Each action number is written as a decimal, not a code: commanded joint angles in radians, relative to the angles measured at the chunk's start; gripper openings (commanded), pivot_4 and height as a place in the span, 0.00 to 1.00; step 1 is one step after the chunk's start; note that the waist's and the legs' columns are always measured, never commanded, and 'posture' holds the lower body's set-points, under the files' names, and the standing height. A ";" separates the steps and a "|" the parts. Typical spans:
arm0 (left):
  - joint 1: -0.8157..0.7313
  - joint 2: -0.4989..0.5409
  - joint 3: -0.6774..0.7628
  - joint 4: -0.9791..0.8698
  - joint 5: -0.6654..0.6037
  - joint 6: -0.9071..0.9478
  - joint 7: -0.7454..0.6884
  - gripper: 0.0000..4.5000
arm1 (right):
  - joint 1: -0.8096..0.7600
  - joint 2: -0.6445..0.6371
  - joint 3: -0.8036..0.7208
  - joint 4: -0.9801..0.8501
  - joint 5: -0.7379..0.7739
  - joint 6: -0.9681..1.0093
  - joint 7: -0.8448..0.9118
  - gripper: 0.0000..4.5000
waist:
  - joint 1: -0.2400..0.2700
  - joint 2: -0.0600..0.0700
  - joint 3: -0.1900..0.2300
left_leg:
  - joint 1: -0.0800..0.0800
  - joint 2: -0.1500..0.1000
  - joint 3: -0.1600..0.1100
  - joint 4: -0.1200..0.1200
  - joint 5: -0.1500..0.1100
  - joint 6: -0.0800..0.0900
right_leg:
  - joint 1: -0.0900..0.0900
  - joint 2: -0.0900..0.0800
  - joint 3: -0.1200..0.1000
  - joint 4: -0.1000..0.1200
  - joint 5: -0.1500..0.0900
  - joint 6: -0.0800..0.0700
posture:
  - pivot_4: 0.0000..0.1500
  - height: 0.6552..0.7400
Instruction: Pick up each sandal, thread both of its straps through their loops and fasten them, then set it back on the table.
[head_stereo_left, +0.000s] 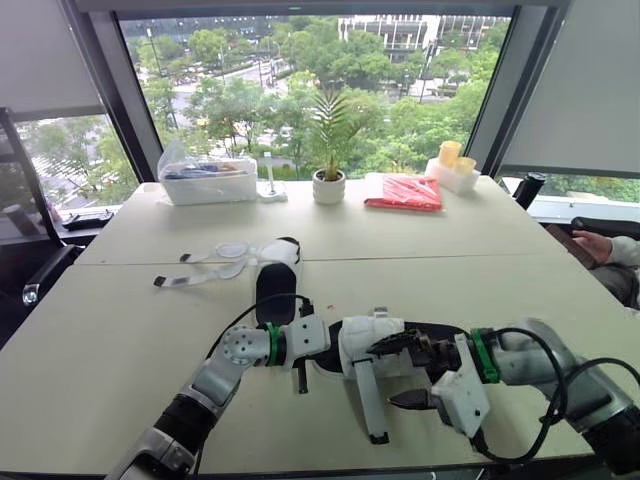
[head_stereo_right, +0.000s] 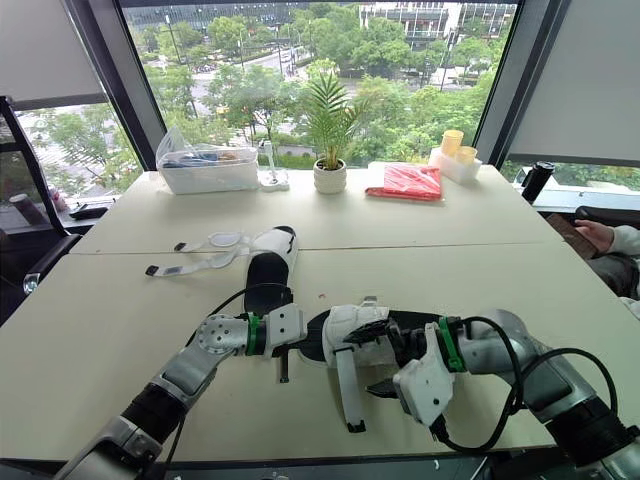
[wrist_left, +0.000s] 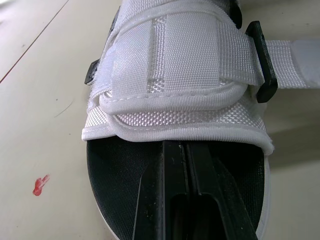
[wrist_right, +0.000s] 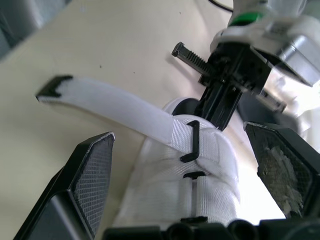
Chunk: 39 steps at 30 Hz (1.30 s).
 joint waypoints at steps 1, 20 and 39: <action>0.067 0.025 -0.091 0.124 0.088 0.064 -0.037 0.00 | -0.010 0.046 -0.042 0.084 -0.150 -0.217 -0.157 0.99 | -0.001 0.000 0.000 | 0.003 0.000 0.000 -0.002 0.000 0.000 | 0.003 0.000 0.000 -0.001 0.000 0.000 | 1.00 1.00; 0.071 0.035 -0.084 0.121 0.084 0.069 -0.038 0.00 | 0.057 0.175 -0.067 0.114 -0.735 -0.473 -0.687 0.99 | -0.001 0.001 -0.001 | 0.009 0.000 0.000 -0.004 0.001 0.000 | 0.005 0.001 0.002 0.004 -0.001 -0.001 | 1.00 1.00; 0.063 0.026 -0.083 0.135 0.082 0.066 -0.035 0.00 | 0.103 0.068 -0.022 -0.011 -0.610 -0.390 -0.725 0.01 | -0.002 -0.002 0.001 | 0.020 -0.001 0.000 -0.009 0.001 0.000 | 0.012 0.000 0.004 0.007 -0.009 -0.002 | 1.00 1.00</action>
